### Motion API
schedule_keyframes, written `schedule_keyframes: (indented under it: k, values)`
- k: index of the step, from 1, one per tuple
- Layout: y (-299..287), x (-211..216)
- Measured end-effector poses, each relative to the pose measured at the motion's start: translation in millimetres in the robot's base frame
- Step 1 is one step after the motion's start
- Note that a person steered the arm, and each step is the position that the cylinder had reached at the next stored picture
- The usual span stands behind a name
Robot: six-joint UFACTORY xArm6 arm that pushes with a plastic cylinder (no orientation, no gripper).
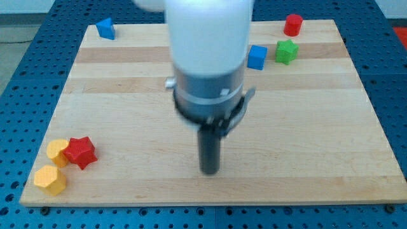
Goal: Move yellow heart to the bottom of blue triangle
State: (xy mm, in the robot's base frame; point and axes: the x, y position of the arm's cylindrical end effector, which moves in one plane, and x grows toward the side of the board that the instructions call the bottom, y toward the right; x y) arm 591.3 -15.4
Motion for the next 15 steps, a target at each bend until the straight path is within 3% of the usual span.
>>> schedule_keyframes:
  k: [1, 2, 3, 5, 9, 15]
  values:
    - [-20, 27]
    - [-45, 27]
    - [-117, 27]
    - [-171, 27]
    - [-189, -48]
    - [-249, -33]
